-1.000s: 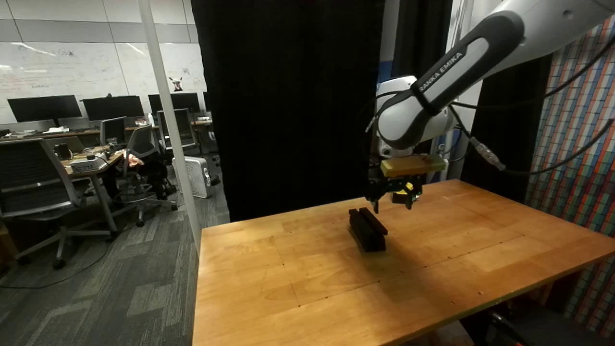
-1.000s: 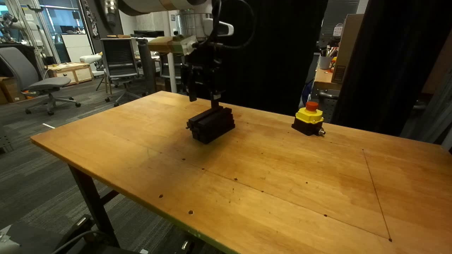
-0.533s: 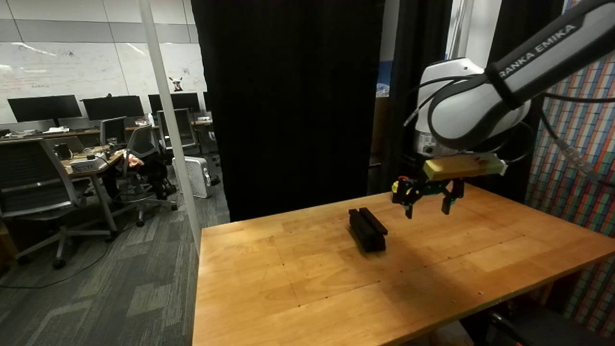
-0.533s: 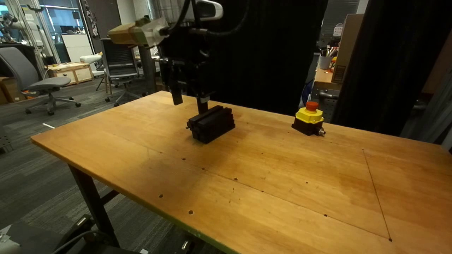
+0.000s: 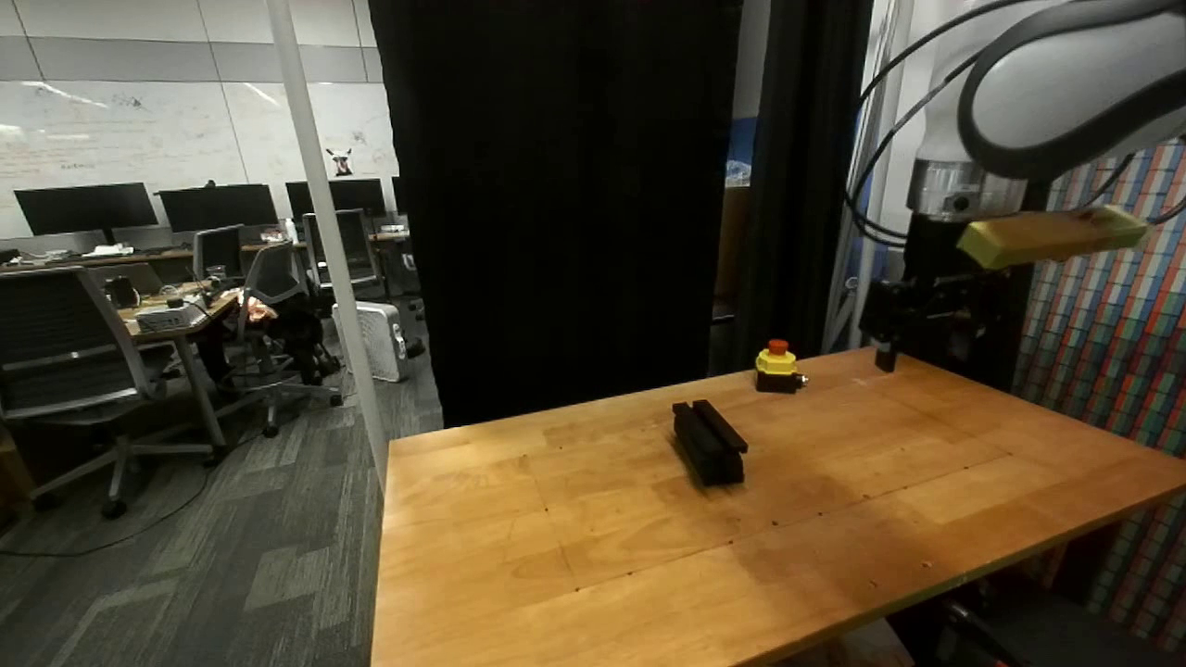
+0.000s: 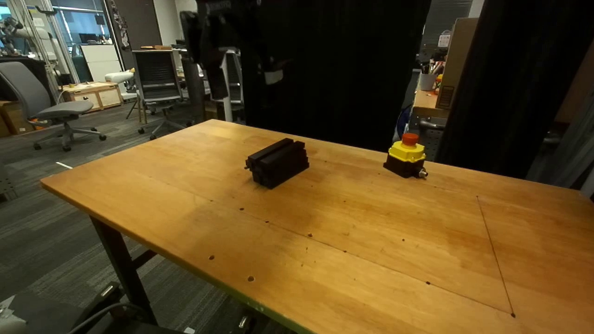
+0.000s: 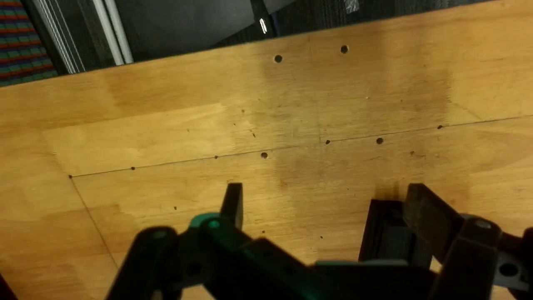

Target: Stack up the black pads

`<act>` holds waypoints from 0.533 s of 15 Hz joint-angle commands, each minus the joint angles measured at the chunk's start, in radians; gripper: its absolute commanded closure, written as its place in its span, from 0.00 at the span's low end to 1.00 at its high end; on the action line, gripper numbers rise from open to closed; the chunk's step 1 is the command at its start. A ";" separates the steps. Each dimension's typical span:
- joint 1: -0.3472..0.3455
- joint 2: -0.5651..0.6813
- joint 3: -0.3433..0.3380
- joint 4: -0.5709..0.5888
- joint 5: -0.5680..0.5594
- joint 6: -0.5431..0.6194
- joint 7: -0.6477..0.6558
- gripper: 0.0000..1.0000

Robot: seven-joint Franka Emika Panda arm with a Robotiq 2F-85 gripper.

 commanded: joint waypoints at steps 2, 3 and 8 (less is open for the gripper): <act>-0.046 -0.254 -0.034 -0.003 -0.019 -0.190 -0.128 0.00; -0.053 -0.290 -0.038 -0.002 -0.022 -0.216 -0.139 0.00; -0.051 -0.274 -0.030 -0.009 -0.005 -0.213 -0.114 0.00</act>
